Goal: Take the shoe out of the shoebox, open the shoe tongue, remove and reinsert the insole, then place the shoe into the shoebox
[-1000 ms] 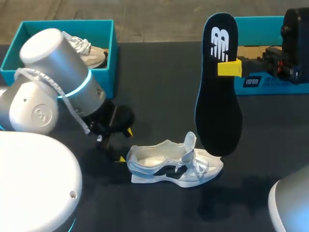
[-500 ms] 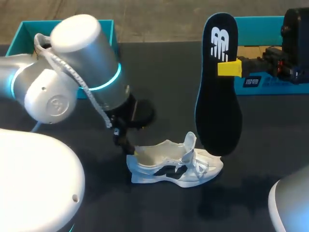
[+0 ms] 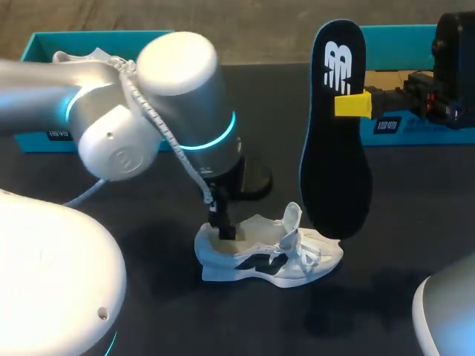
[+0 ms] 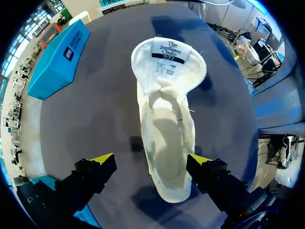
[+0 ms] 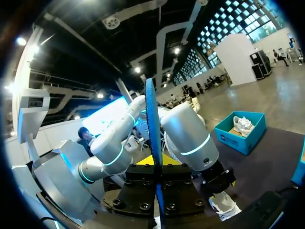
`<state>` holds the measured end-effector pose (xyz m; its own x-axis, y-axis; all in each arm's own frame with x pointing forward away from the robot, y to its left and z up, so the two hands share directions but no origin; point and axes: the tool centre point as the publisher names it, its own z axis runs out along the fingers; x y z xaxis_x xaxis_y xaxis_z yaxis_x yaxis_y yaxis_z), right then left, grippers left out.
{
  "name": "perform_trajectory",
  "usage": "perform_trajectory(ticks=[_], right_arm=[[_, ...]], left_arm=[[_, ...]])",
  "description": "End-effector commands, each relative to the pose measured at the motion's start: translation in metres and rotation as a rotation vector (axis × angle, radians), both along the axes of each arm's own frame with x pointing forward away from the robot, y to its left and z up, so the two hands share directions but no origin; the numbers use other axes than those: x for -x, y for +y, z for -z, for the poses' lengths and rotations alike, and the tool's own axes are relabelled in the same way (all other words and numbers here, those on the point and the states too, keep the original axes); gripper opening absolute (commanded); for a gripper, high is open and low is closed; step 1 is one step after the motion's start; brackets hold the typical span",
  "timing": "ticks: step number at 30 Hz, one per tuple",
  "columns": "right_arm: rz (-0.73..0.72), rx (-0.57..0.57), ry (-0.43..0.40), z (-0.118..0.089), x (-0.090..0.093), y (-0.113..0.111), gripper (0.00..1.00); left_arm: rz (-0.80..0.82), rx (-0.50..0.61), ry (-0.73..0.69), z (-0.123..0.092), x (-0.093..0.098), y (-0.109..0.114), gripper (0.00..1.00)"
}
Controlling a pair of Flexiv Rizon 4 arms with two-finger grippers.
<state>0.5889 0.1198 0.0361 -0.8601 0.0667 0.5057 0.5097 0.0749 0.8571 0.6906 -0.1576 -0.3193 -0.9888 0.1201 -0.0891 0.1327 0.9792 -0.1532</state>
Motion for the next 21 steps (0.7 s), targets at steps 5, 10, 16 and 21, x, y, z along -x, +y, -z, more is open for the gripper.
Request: perform_trajectory(ticks=[5, 10, 16, 21], right_arm=[[-0.002, 0.001, 0.001, 0.000, -0.002, 0.002, 0.00], [-0.002, 0.001, 0.001, 0.000, -0.002, 0.002, 0.00], [-0.002, 0.001, 0.001, 0.000, -0.002, 0.002, 0.00], [-0.002, 0.001, 0.001, 0.000, -0.002, 0.002, 0.00]], left_arm=[[0.002, -0.065, 0.033, 0.015, -0.015, -0.020, 1.00], [0.016, -0.067, 0.052, 0.028, -0.008, -0.029, 1.00], [0.002, -0.071, 0.049, 0.041, -0.007, -0.037, 0.97], [-0.029, -0.072, 0.036, 0.050, -0.012, -0.041, 0.94]])
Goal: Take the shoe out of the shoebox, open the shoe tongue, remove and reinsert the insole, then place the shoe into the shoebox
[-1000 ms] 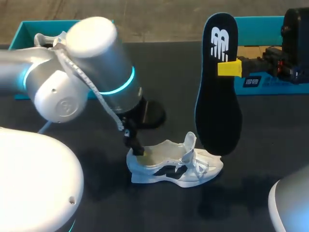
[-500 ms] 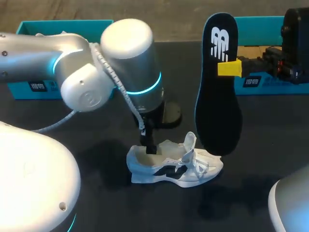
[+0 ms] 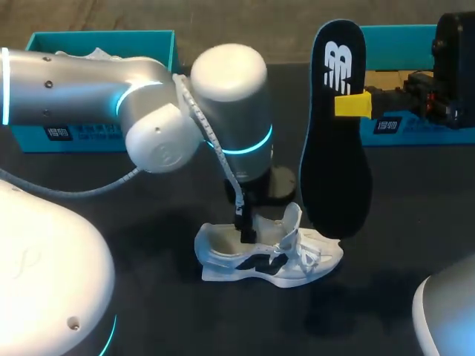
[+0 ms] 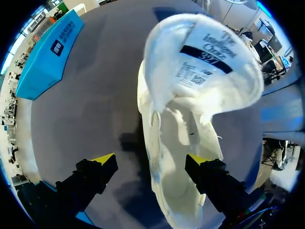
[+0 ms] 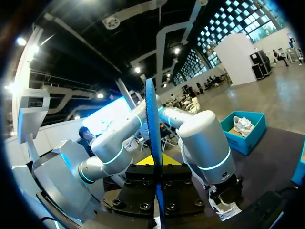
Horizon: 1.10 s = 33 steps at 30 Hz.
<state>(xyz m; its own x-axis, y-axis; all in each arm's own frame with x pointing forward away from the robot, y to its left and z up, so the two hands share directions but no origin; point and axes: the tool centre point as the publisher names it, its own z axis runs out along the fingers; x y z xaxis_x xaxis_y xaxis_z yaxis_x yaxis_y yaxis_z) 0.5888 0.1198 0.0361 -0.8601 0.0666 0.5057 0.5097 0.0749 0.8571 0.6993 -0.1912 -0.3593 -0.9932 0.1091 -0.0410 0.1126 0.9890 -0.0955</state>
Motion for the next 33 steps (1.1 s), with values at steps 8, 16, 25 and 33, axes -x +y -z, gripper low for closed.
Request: perform_trajectory(ticks=[8, 16, 25, 33], right_arm=[[-0.002, 0.001, 0.001, 0.000, -0.002, 0.002, 0.00], [-0.002, 0.001, 0.001, 0.000, -0.002, 0.002, 0.00], [-0.002, 0.001, 0.001, 0.000, -0.002, 0.002, 0.00], [-0.002, 0.001, 0.001, 0.000, -0.002, 0.002, 0.00]], left_arm=[[-0.037, -0.004, 0.008, 0.018, -0.010, -0.010, 0.62], [-0.043, 0.006, 0.030, 0.023, -0.008, -0.008, 0.00], [-0.006, 0.009, 0.047, 0.018, -0.003, -0.004, 0.00], [0.063, -0.008, 0.053, -0.003, 0.005, 0.001, 0.00]])
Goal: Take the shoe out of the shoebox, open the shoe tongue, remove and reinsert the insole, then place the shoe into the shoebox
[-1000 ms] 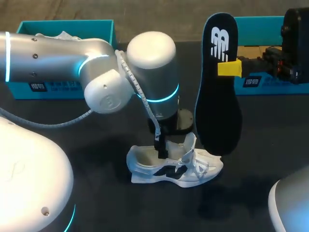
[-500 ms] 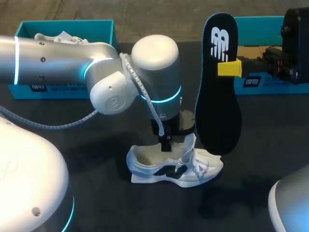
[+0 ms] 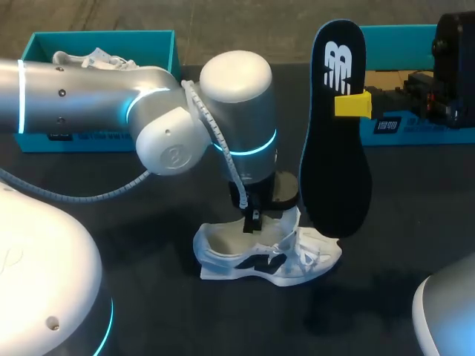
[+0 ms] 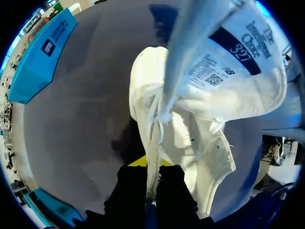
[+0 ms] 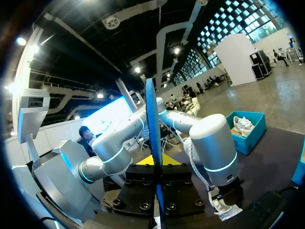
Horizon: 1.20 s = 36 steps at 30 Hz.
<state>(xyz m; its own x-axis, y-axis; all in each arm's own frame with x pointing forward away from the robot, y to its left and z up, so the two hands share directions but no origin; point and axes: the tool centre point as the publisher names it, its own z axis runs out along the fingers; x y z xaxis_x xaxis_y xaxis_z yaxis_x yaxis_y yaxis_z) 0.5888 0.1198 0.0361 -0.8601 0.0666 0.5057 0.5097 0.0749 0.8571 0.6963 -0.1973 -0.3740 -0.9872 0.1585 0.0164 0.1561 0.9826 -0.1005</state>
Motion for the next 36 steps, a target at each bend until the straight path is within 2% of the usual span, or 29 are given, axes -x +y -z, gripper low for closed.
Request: perform_trajectory(ticks=[1, 9, 20, 25, 29, 36], right_arm=[[-0.002, 0.001, 0.001, 0.000, -0.002, 0.002, 0.00], [-0.002, 0.001, 0.001, 0.000, -0.002, 0.002, 0.00], [-0.002, 0.001, 0.001, 0.000, -0.002, 0.002, 0.00], [-0.002, 0.001, 0.001, 0.000, -0.002, 0.002, 0.00], [-0.002, 0.001, 0.001, 0.000, -0.002, 0.002, 0.00], [-0.002, 0.001, 0.001, 0.000, -0.002, 0.002, 0.00]], left_arm=[[0.032, -0.004, 0.003, -0.022, 0.003, 0.008, 0.00], [0.240, -0.007, -0.026, -0.043, 0.006, 0.023, 0.00], [0.731, -0.062, -0.125, -0.040, -0.001, 0.051, 0.00], [0.891, -0.066, -0.190, -0.045, -0.005, 0.064, 0.00], [1.048, -0.052, -0.232, -0.051, -0.004, 0.075, 0.00], [1.225, -0.028, -0.291, -0.056, 0.006, 0.084, 0.00]])
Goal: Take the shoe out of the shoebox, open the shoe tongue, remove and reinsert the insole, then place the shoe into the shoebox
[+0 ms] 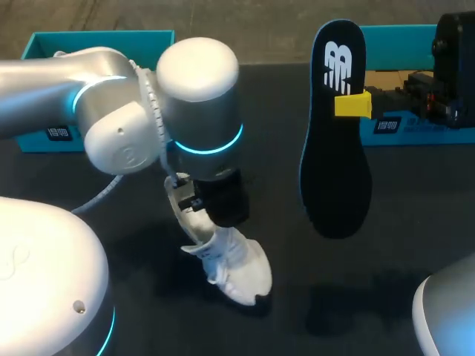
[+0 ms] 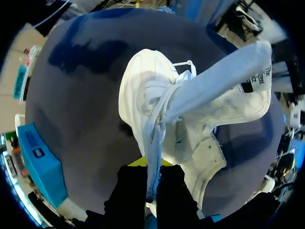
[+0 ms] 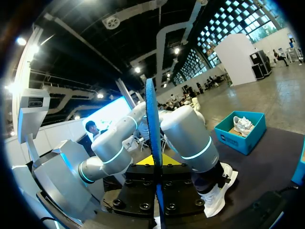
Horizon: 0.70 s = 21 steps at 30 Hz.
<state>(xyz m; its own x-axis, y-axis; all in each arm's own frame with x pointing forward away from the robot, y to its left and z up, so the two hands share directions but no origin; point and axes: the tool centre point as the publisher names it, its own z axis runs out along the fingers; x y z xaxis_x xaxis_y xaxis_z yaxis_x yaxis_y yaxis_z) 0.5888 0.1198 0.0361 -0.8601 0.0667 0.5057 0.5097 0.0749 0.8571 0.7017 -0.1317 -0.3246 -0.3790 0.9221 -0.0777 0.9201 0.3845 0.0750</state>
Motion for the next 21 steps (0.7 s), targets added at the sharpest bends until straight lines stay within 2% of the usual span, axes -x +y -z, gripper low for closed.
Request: perform_trajectory(ticks=[1, 13, 21], right_arm=[[-0.002, 0.001, 0.001, 0.000, -0.002, 0.002, 0.00], [-0.002, 0.001, 0.001, 0.000, -0.002, 0.002, 0.00], [-0.002, 0.001, 0.001, 0.000, -0.002, 0.002, 0.00]], left_arm=[[0.241, 0.066, -0.044, -0.007, 0.014, 0.019, 0.00], [0.386, 0.115, 0.018, -0.013, 0.040, 0.028, 0.00], [0.425, 0.110, 0.039, -0.006, 0.058, 0.023, 0.00]])
